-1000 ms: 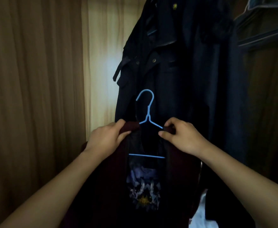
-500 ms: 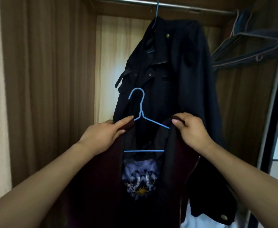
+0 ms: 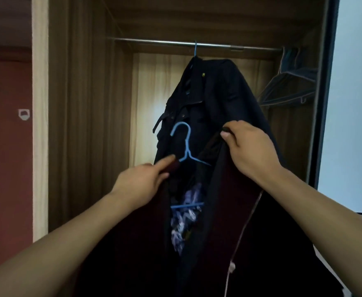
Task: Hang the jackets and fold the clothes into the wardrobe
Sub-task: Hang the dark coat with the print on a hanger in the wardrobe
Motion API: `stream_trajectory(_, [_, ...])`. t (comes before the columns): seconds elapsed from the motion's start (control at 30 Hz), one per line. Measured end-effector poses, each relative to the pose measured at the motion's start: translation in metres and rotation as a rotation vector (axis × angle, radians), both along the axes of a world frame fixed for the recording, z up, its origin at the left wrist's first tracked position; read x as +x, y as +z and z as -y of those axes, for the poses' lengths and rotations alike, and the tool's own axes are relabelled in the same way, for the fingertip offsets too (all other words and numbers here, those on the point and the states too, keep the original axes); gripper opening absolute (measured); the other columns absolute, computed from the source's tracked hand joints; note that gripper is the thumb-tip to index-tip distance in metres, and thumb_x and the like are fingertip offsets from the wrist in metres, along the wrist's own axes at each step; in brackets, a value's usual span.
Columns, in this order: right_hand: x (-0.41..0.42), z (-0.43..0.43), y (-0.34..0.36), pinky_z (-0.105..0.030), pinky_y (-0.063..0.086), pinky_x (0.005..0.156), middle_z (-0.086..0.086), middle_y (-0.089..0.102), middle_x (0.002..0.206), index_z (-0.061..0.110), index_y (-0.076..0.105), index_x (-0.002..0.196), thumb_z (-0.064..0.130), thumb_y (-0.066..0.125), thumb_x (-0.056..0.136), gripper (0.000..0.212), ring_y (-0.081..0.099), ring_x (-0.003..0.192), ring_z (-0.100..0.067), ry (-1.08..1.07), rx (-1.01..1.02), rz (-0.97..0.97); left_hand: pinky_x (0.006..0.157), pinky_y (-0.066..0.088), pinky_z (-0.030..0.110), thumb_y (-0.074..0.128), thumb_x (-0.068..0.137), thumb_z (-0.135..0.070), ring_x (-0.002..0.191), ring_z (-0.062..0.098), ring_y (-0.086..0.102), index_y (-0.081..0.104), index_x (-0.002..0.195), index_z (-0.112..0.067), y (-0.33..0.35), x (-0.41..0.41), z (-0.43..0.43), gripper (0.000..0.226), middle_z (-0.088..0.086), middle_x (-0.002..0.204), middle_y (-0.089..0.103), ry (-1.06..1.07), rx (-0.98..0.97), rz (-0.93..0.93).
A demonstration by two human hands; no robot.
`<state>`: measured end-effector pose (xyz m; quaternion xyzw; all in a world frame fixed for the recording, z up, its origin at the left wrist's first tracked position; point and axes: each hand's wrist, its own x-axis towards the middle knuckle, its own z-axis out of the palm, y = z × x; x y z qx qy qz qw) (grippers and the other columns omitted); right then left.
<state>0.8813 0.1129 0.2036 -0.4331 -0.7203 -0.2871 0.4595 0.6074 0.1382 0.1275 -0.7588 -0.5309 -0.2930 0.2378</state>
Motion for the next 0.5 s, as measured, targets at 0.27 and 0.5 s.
stream_trajectory(0.27, [0.018, 0.034, -0.02, -0.039, 0.046, 0.09, 0.009, 0.067, 0.097, 0.027, 0.067, 0.102, 0.047, 0.047, 0.103, 0.028, 0.059, 0.097, -0.007, 0.337, -0.332, 0.055, 0.076, 0.058, 0.047, 0.024, 0.098, -0.068, 0.101, 0.033, 0.068, 0.018, 0.149, -0.057, 0.038, -0.016, 0.014, 0.053, -0.003, 0.119, 0.067, -0.052, 0.25, 0.105])
stream_trajectory(0.5, [0.035, 0.004, -0.006, -0.046, 0.046, 0.093, -0.006, 0.055, 0.127, 0.016, 0.053, 0.138, 0.077, 0.027, 0.09, 0.081, 0.052, 0.116, -0.03, -0.215, -0.198, 0.211, 0.074, 0.058, 0.046, 0.023, 0.094, -0.07, 0.102, 0.028, 0.068, 0.029, 0.147, -0.052, 0.063, -0.01, 0.02, 0.056, -0.008, 0.119, 0.067, -0.11, 0.36, 0.133])
